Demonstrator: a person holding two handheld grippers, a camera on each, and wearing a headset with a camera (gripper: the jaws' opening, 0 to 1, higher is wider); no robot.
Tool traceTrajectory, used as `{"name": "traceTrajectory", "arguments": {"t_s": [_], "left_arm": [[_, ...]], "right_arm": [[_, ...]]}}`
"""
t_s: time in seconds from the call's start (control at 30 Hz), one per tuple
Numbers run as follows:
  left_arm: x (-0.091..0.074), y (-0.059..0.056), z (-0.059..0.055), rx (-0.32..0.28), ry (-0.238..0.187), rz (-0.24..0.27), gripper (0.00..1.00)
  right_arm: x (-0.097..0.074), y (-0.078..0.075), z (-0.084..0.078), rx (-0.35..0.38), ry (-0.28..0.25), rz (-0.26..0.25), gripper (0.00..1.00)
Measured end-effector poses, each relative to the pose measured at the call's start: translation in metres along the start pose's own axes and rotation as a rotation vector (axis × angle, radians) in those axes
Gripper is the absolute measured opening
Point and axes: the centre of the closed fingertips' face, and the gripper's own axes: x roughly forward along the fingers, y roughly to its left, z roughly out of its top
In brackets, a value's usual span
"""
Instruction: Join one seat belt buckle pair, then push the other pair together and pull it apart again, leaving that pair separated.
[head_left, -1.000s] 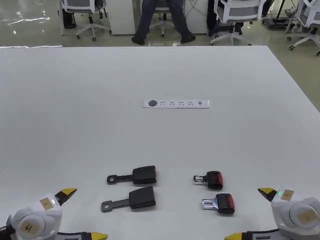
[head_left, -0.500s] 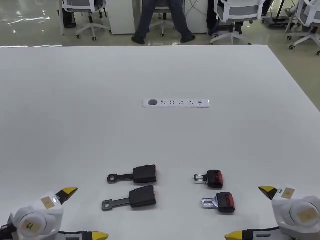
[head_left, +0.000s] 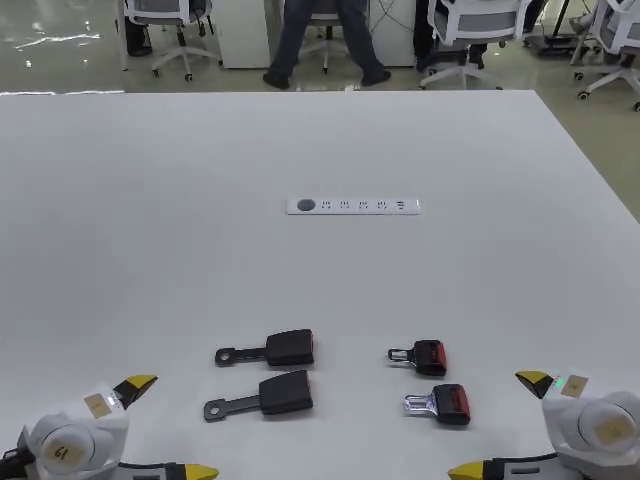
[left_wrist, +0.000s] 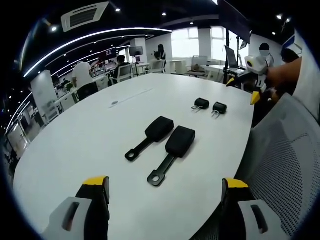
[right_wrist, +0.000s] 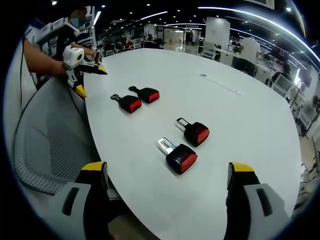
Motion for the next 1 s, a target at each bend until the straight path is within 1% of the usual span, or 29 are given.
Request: {"name": "traceTrajectory", "arguments": {"t_s": [0.13, 0.2, 0.3, 0.37, 0.47, 0.6, 0.67, 0.7, 0.73, 0.8, 0.87, 0.93, 1.0], "left_arm": [[0.001, 0.001, -0.002, -0.011, -0.001, -0.009, 0.94], [0.001, 0.006, -0.003, -0.021, 0.001, -0.009, 0.93], [0.000, 0.006, -0.002, -0.018, 0.001, -0.003, 0.92], [0.000, 0.007, -0.001, -0.015, 0.001, -0.004, 0.92], [0.000, 0.008, -0.003, -0.001, 0.005, -0.016, 0.94], [-0.001, 0.008, -0.004, -0.005, 0.011, -0.032, 0.94], [-0.003, 0.007, -0.001, 0.026, 0.027, -0.038, 0.95], [-0.003, 0.007, -0.001, 0.033, 0.031, -0.037, 0.96], [-0.002, 0.009, -0.001, 0.056, 0.039, -0.037, 0.98], [-0.001, 0.009, 0.001, 0.047, 0.032, -0.043, 0.99], [-0.001, 0.008, 0.006, 0.056, 0.047, -0.041, 0.99], [-0.001, 0.009, 0.004, 0.061, 0.059, -0.049, 0.98], [0.004, 0.007, 0.005, 0.076, 0.085, -0.065, 0.96]], "right_arm": [[0.000, -0.001, -0.002, -0.011, 0.006, -0.004, 0.99], [-0.001, 0.001, -0.005, -0.030, 0.026, 0.007, 0.96], [-0.001, 0.001, -0.007, -0.034, 0.043, 0.015, 0.91], [0.000, 0.000, -0.005, -0.034, 0.035, 0.019, 0.91], [0.002, 0.000, -0.003, -0.038, 0.034, 0.026, 0.88], [0.003, 0.001, 0.000, -0.044, 0.034, 0.034, 0.86], [0.004, 0.000, 0.001, -0.051, 0.034, 0.034, 0.86], [0.004, -0.001, 0.001, -0.053, 0.032, 0.033, 0.87], [0.006, -0.003, 0.001, -0.055, 0.030, 0.031, 0.87], [0.007, -0.002, 0.000, -0.056, 0.032, 0.036, 0.86], [0.008, -0.002, 0.000, -0.056, 0.035, 0.038, 0.86], [0.010, -0.003, -0.001, -0.060, 0.040, 0.039, 0.86], [0.010, -0.003, 0.001, -0.063, 0.038, 0.042, 0.85]]}}
